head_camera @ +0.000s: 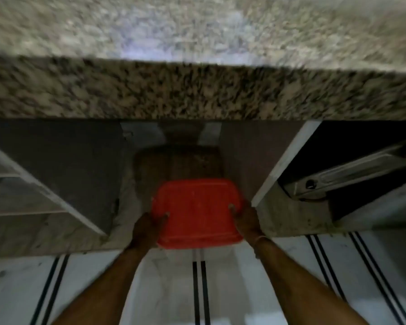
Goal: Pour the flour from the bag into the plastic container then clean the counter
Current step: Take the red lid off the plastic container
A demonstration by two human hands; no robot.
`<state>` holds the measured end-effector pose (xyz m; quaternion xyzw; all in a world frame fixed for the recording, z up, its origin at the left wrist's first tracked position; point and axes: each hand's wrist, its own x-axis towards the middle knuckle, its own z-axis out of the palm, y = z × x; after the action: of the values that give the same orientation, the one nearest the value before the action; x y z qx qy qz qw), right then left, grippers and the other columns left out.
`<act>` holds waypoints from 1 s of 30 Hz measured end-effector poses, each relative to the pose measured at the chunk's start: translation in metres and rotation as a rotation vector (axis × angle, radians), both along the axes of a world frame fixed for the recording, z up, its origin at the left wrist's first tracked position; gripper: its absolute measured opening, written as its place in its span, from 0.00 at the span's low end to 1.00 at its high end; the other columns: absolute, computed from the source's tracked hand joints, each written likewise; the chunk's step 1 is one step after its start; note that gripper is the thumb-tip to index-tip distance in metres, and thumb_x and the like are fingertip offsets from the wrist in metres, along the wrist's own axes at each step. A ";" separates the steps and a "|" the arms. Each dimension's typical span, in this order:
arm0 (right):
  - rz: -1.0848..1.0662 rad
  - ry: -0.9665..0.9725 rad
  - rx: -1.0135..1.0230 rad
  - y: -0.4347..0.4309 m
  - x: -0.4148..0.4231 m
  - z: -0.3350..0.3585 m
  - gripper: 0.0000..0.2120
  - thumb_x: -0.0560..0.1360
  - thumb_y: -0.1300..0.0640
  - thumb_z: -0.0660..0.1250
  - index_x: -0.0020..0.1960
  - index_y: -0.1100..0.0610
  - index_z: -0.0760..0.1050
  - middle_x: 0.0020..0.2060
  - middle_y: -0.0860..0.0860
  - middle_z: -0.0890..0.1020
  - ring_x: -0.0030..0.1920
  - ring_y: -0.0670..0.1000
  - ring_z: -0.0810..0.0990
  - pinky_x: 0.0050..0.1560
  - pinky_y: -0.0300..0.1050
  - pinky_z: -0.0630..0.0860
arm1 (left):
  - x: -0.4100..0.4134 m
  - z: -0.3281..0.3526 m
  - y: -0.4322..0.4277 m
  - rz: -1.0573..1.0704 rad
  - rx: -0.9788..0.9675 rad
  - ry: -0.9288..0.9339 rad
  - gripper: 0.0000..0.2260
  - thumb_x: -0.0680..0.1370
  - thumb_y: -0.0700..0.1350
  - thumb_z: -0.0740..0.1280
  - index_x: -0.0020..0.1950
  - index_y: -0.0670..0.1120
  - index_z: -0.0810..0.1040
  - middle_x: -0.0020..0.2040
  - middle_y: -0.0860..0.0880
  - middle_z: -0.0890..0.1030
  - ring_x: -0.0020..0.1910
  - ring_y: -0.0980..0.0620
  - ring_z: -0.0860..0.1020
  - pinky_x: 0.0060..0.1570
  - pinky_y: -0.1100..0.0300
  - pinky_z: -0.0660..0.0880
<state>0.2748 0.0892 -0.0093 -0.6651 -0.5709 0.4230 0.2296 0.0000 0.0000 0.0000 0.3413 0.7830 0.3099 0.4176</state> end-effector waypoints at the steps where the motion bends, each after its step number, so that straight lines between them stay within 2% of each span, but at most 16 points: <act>1: -0.017 -0.001 -0.016 -0.011 0.005 0.015 0.35 0.79 0.32 0.62 0.79 0.51 0.66 0.69 0.57 0.80 0.66 0.61 0.81 0.68 0.59 0.78 | 0.001 0.018 -0.011 -0.017 0.000 -0.001 0.32 0.79 0.63 0.68 0.75 0.42 0.74 0.68 0.40 0.80 0.63 0.41 0.80 0.67 0.49 0.75; 2: -0.057 -0.005 -0.046 -0.025 0.009 0.042 0.35 0.79 0.31 0.62 0.78 0.51 0.67 0.67 0.57 0.81 0.63 0.60 0.82 0.65 0.57 0.80 | 0.004 0.049 -0.023 -0.011 -0.031 0.015 0.31 0.79 0.64 0.68 0.72 0.43 0.77 0.65 0.41 0.82 0.59 0.43 0.82 0.63 0.52 0.77; 4: -0.095 0.011 -0.070 -0.066 0.017 0.110 0.30 0.81 0.36 0.64 0.74 0.55 0.71 0.62 0.56 0.83 0.55 0.56 0.84 0.55 0.50 0.81 | 0.009 0.115 -0.056 0.024 -0.034 0.020 0.27 0.77 0.63 0.71 0.65 0.43 0.81 0.58 0.42 0.85 0.51 0.45 0.83 0.55 0.56 0.78; 6: -0.095 -0.008 -0.060 -0.100 0.024 0.179 0.25 0.82 0.43 0.66 0.70 0.61 0.74 0.56 0.55 0.83 0.51 0.55 0.84 0.49 0.45 0.77 | 0.019 0.184 -0.084 0.094 -0.011 0.005 0.29 0.69 0.69 0.73 0.56 0.46 0.83 0.52 0.43 0.86 0.49 0.45 0.83 0.55 0.52 0.80; 8: -0.114 -0.050 -0.039 -0.128 0.033 0.250 0.24 0.83 0.45 0.67 0.70 0.61 0.73 0.56 0.57 0.80 0.52 0.55 0.80 0.51 0.43 0.72 | 0.027 0.259 -0.110 0.127 -0.012 -0.016 0.27 0.63 0.71 0.72 0.47 0.50 0.80 0.48 0.46 0.86 0.47 0.45 0.84 0.53 0.47 0.82; 10: -0.127 -0.063 -0.023 -0.157 0.041 0.322 0.25 0.82 0.45 0.67 0.73 0.59 0.72 0.59 0.59 0.79 0.55 0.56 0.79 0.53 0.44 0.70 | 0.034 0.331 -0.137 0.124 -0.006 -0.056 0.21 0.66 0.67 0.75 0.46 0.53 0.77 0.47 0.49 0.84 0.46 0.47 0.85 0.51 0.45 0.83; 12: -0.138 -0.061 0.017 -0.173 0.045 0.398 0.27 0.81 0.42 0.67 0.73 0.57 0.72 0.59 0.59 0.80 0.59 0.60 0.80 0.54 0.45 0.69 | 0.035 0.404 -0.151 0.122 0.005 -0.068 0.21 0.67 0.66 0.75 0.48 0.53 0.76 0.49 0.49 0.84 0.46 0.49 0.84 0.50 0.47 0.84; 14: -0.150 -0.074 0.060 -0.183 0.049 0.465 0.32 0.75 0.38 0.65 0.71 0.57 0.74 0.60 0.61 0.81 0.61 0.62 0.80 0.55 0.46 0.70 | 0.035 0.462 -0.162 0.098 0.029 -0.046 0.25 0.68 0.66 0.76 0.52 0.49 0.76 0.49 0.49 0.83 0.45 0.52 0.83 0.42 0.54 0.82; 16: -0.149 -0.075 0.095 -0.187 0.049 0.529 0.35 0.71 0.36 0.64 0.71 0.58 0.76 0.60 0.62 0.82 0.62 0.62 0.80 0.58 0.48 0.72 | 0.028 0.514 -0.168 0.057 0.066 -0.029 0.23 0.72 0.61 0.77 0.54 0.45 0.77 0.47 0.50 0.82 0.41 0.55 0.81 0.34 0.63 0.75; 17: -0.140 -0.077 0.131 -0.187 0.051 0.555 0.37 0.70 0.34 0.63 0.70 0.57 0.76 0.60 0.62 0.83 0.62 0.62 0.81 0.60 0.49 0.72 | 0.025 0.538 -0.171 0.043 0.092 -0.024 0.23 0.72 0.61 0.77 0.54 0.45 0.77 0.46 0.50 0.82 0.41 0.55 0.81 0.34 0.63 0.73; 20: -0.108 -0.075 0.210 -0.180 0.050 0.620 0.41 0.66 0.28 0.61 0.68 0.56 0.78 0.58 0.58 0.85 0.60 0.59 0.82 0.59 0.49 0.74 | 0.009 0.603 -0.165 -0.009 0.157 -0.001 0.31 0.65 0.70 0.74 0.52 0.46 0.79 0.44 0.49 0.85 0.41 0.52 0.84 0.36 0.58 0.76; 22: -0.100 -0.051 0.275 -0.167 0.046 0.650 0.36 0.68 0.31 0.63 0.64 0.57 0.79 0.55 0.56 0.85 0.56 0.57 0.83 0.54 0.47 0.73 | -0.003 0.633 -0.149 -0.020 0.217 0.000 0.32 0.63 0.71 0.73 0.50 0.46 0.81 0.43 0.47 0.87 0.39 0.51 0.85 0.37 0.55 0.79; 24: -0.097 -0.005 0.340 -0.148 0.038 0.674 0.32 0.71 0.34 0.64 0.63 0.57 0.80 0.54 0.55 0.85 0.55 0.57 0.83 0.54 0.48 0.75 | -0.013 0.662 -0.126 -0.031 0.279 0.037 0.30 0.63 0.71 0.73 0.49 0.46 0.81 0.41 0.47 0.87 0.38 0.49 0.85 0.39 0.51 0.81; 26: -0.088 0.010 0.391 -0.125 0.030 0.689 0.31 0.72 0.35 0.65 0.64 0.56 0.79 0.55 0.55 0.85 0.55 0.57 0.83 0.55 0.50 0.76 | -0.017 0.683 -0.101 -0.054 0.327 0.033 0.31 0.66 0.71 0.74 0.52 0.46 0.80 0.43 0.46 0.87 0.39 0.47 0.87 0.41 0.48 0.84; 28: -0.098 0.042 0.399 -0.094 0.022 0.700 0.29 0.76 0.36 0.67 0.68 0.55 0.77 0.57 0.54 0.83 0.55 0.56 0.82 0.53 0.49 0.76 | -0.019 0.697 -0.072 -0.067 0.363 0.031 0.25 0.72 0.66 0.74 0.54 0.47 0.78 0.47 0.46 0.86 0.41 0.47 0.87 0.41 0.50 0.85; 30: -0.088 0.065 0.401 -0.058 0.014 0.704 0.25 0.81 0.41 0.68 0.72 0.55 0.75 0.59 0.53 0.82 0.54 0.53 0.82 0.47 0.44 0.75 | -0.022 0.704 -0.038 -0.057 0.399 0.057 0.19 0.75 0.62 0.73 0.52 0.48 0.76 0.47 0.46 0.85 0.42 0.47 0.87 0.42 0.50 0.85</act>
<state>0.2891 0.0314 0.6943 -0.6161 -0.6066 0.3117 0.3941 -0.0215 -0.0375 0.7044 0.4478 0.7077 0.4373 0.3278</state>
